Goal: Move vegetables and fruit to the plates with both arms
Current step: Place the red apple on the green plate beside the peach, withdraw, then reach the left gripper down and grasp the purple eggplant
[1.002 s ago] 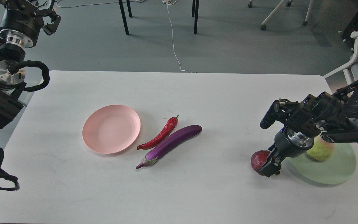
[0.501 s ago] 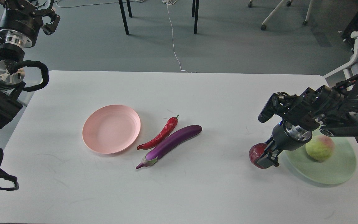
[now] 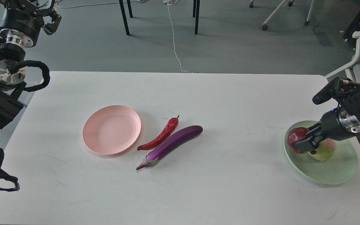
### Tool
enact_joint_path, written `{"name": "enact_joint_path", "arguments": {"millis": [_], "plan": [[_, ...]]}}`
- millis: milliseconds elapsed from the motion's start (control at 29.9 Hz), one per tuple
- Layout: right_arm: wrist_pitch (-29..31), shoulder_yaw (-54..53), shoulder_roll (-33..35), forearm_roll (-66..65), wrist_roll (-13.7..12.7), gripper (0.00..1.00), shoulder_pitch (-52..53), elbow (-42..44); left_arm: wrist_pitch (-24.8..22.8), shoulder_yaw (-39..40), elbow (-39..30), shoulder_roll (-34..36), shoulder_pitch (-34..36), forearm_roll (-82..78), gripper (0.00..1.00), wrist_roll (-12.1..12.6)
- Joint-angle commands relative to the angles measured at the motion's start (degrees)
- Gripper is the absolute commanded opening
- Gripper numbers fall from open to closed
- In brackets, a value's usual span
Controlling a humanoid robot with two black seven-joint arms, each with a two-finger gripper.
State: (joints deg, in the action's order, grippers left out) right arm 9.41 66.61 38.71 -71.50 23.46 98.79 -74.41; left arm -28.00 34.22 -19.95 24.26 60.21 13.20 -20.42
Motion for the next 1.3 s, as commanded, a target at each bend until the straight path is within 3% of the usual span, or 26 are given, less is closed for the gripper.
{"name": "enact_joint_path", "arguments": {"millis": [0,200,401,735,902,1102,1269], "plan": [[-0.4,0.0,1.1,-0.4,-0.1,0.67,-1.8,0.9,0.0,0.0,0.0,-0.1,0.0,0.0,0.98,0.0],[-1.6,0.0,1.0,-0.4,-0.3,0.73,-4.0,1.5,0.0,-0.1,0.0,-0.2,-0.1,0.0,0.98,-0.1],[-1.7,-1.7,1.2,0.2,-0.3,0.93,-4.9,2.4,0.0,-0.1,0.0,0.0,0.0,0.0,0.98,0.1],[-1.4,-6.7,5.4,0.6,0.2,0.96,-4.7,0.3,0.0,-0.8,-0.1,0.1,-0.1,-0.5,0.98,0.6],[-0.8,-23.6,10.5,1.7,0.1,0.97,-5.4,3.4,0.0,-1.8,-1.6,0.5,0.8,-3.1,0.98,2.0],[-0.7,-47.9,10.7,14.9,-0.2,0.98,-17.6,7.4,0.0,-4.6,-7.5,2.7,2.0,-13.5,0.98,2.5],[-0.8,-61.8,8.8,23.8,-0.1,0.98,-26.9,10.2,0.0,-8.7,-18.6,7.8,2.0,-23.3,0.98,2.2]]}}
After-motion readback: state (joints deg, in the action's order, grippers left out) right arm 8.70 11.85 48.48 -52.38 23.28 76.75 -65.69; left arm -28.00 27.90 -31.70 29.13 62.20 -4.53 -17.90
